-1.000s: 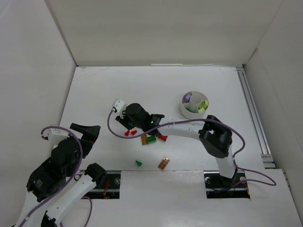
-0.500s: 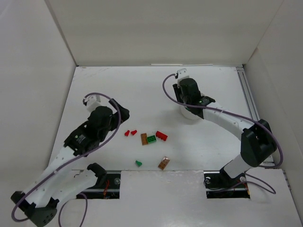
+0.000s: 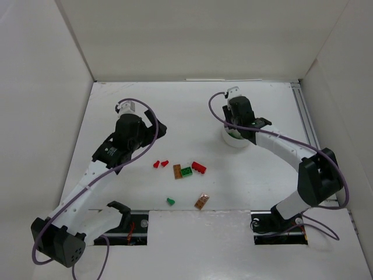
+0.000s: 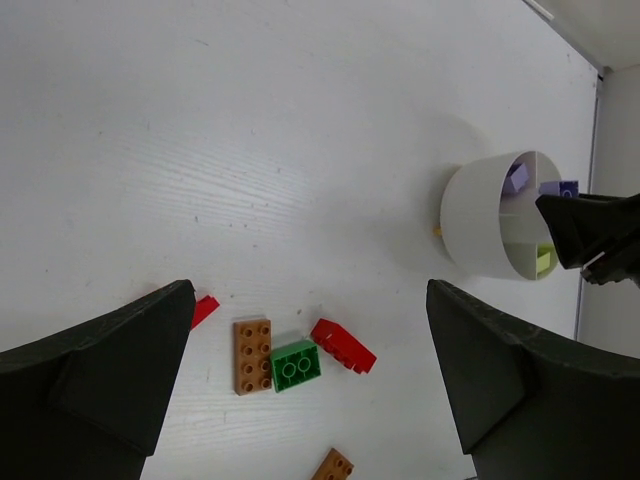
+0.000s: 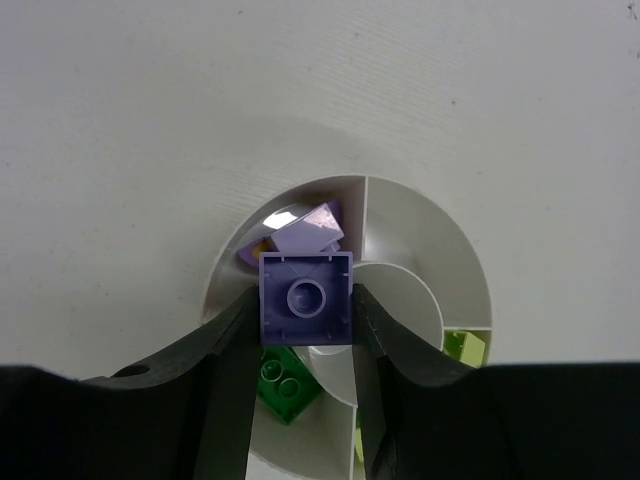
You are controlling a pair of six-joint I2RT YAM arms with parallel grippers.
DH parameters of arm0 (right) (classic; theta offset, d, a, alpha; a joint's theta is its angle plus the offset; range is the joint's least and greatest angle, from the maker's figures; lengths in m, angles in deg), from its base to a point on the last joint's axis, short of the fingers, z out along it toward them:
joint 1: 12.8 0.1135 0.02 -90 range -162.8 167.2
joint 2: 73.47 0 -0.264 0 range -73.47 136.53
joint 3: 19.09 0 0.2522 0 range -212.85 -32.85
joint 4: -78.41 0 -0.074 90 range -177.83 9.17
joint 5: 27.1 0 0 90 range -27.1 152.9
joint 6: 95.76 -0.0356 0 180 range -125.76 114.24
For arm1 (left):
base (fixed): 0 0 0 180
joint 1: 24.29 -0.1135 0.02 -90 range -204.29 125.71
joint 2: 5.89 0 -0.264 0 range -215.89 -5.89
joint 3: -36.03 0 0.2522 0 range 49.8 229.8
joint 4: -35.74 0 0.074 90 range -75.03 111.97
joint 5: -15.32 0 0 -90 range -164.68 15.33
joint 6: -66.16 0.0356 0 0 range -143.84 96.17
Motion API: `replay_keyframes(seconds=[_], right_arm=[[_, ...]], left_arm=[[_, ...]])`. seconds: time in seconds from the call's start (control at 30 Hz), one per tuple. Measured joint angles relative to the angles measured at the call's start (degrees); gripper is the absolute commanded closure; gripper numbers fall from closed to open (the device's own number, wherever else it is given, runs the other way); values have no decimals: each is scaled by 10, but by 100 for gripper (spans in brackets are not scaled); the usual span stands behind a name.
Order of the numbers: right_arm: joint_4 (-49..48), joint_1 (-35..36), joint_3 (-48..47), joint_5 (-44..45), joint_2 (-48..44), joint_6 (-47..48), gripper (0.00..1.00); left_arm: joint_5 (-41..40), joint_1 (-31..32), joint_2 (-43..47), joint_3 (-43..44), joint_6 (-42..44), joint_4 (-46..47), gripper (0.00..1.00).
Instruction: Sort the legos into containers by color
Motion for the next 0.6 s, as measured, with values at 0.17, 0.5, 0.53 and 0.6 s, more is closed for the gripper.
replay_keyframes(seconds=[0.17,0.5,0.53,0.6], right_arm=[[-12,0,-1,-11,11,10,68],[-31,4,-4,-19,29,18,52],[-29,4,-4,-19,30,18,50],[-27,4,-4,-19,30,17,44]], left_arm=[[22,-3,0,-5,10,15,0],[31,-3,1,-6,14,19,0],[31,-3,1,-6,14,19,0],[31,-3,1,-6,14,19,0]])
